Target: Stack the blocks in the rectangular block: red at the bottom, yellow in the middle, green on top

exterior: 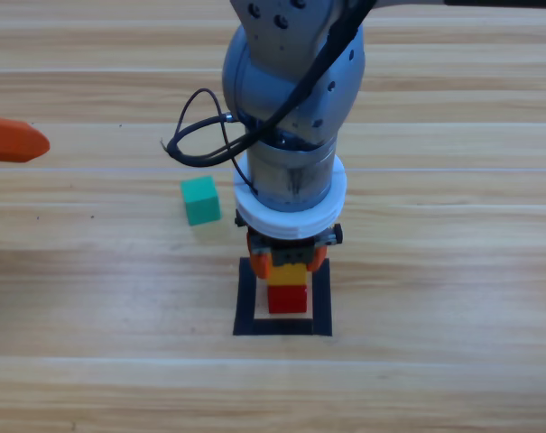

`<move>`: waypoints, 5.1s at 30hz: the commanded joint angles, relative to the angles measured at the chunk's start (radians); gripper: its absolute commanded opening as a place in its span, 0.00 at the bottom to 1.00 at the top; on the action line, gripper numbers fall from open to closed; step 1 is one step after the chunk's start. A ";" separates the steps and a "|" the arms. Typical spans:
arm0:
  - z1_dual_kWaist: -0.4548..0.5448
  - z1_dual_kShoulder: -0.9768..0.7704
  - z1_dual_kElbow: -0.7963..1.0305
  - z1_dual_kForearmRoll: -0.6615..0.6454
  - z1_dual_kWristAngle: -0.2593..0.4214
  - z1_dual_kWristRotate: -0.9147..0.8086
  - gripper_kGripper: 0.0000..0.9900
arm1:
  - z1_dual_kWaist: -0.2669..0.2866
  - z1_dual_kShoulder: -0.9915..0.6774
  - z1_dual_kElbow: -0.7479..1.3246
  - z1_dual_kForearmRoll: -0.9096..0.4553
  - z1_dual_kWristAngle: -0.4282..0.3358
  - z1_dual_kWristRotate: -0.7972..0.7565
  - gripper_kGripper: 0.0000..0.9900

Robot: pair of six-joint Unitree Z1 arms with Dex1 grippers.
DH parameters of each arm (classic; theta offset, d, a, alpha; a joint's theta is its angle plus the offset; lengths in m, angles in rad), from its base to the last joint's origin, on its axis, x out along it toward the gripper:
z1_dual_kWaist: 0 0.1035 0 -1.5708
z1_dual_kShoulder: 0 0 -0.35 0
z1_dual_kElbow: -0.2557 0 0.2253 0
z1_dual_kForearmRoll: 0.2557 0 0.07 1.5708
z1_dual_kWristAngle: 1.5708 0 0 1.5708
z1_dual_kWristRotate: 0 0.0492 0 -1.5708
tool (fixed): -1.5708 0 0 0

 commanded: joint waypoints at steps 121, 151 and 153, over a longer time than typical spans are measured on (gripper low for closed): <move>-0.150 1.335 -1.422 0.946 0.081 -0.512 0.10 | -0.190 -0.874 1.164 -0.797 0.079 -0.763 1.00; -0.445 1.006 -1.416 1.098 0.041 -0.208 0.02 | -0.190 -0.872 1.164 -0.797 0.084 -0.763 1.00; -0.455 1.029 -1.417 1.098 0.053 -0.274 0.03 | -0.190 -0.872 1.165 -0.799 0.084 -0.763 1.00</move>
